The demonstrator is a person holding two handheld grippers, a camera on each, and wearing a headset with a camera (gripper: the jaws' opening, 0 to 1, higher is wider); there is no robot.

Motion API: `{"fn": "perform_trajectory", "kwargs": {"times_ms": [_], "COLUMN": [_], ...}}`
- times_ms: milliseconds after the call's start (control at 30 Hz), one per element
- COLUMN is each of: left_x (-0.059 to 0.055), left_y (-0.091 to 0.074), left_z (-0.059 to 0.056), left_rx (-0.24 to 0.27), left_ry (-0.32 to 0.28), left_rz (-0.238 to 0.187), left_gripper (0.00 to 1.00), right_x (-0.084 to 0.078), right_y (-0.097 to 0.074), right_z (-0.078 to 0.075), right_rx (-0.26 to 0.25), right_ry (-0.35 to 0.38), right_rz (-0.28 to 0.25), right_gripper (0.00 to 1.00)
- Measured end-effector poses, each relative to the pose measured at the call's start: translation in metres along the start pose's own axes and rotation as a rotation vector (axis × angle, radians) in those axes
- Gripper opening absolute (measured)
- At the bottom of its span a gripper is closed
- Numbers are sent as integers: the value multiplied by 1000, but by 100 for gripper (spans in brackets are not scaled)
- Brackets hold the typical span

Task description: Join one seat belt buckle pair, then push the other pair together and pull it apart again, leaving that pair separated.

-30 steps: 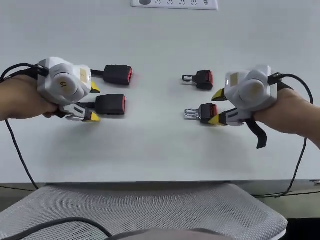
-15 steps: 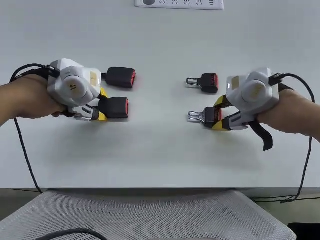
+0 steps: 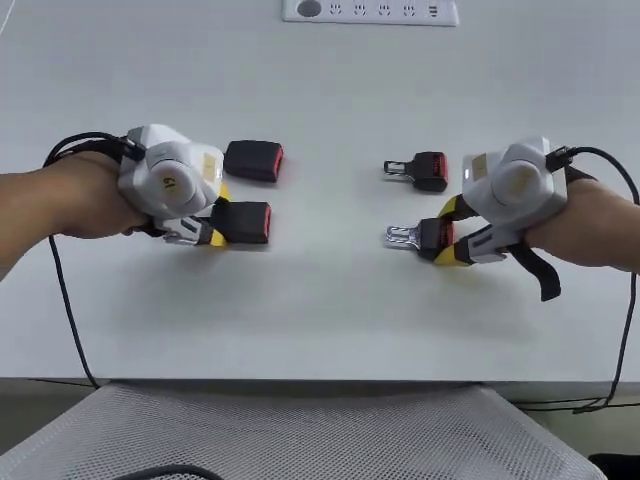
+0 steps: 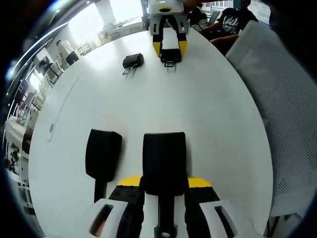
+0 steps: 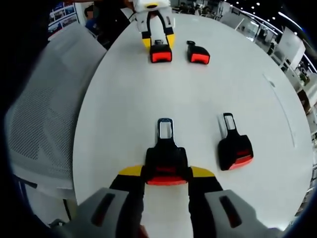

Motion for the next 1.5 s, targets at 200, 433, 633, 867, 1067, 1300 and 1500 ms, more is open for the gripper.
{"fn": "perform_trajectory", "kwargs": {"times_ms": [200, 433, 633, 867, 1067, 1300, 1500], "left_x": [1, 1, 0, -1, 0, 0, 1], "left_y": [0, 0, 0, 0, 0, 1, 1], "left_z": [0, 0, 1, 1, 1, 1, 1], "left_rx": [-6, -9, -10, -8, -13, -16, -17], "left_ry": [4, 10, 6, 11, 9, 7, 7], "left_rz": [8, 10, 5, -2, -2, 3, 11], "left_gripper": [32, 32, 32, 32, 32, 32, 32], "right_x": [2, 8, 20, 42, 56, 78, 97], "right_y": [0, 2, 7, 17, 23, 33, 42], "right_z": [-1, 2, 4, 7, 12, 16, 20], "right_rx": [-12, -22, -26, -28, -27, -32, -26], "right_ry": [6, 4, 19, 18, 24, 41, 35], "right_rz": [2, -2, -26, -69, -84, -121, -152], "right_gripper": [34, 34, 34, 34, 34, 34, 34]}}
Point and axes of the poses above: the centre of the closed fingertips' face, and the gripper's own axes: y roughly forward along the fingers, z roughly to its left, x roughly out of its top, the point moved 3 cm from there along -y, roughly backward along the fingers, and after that the axes turned 13 degrees about -x, right-handed, at the moved point
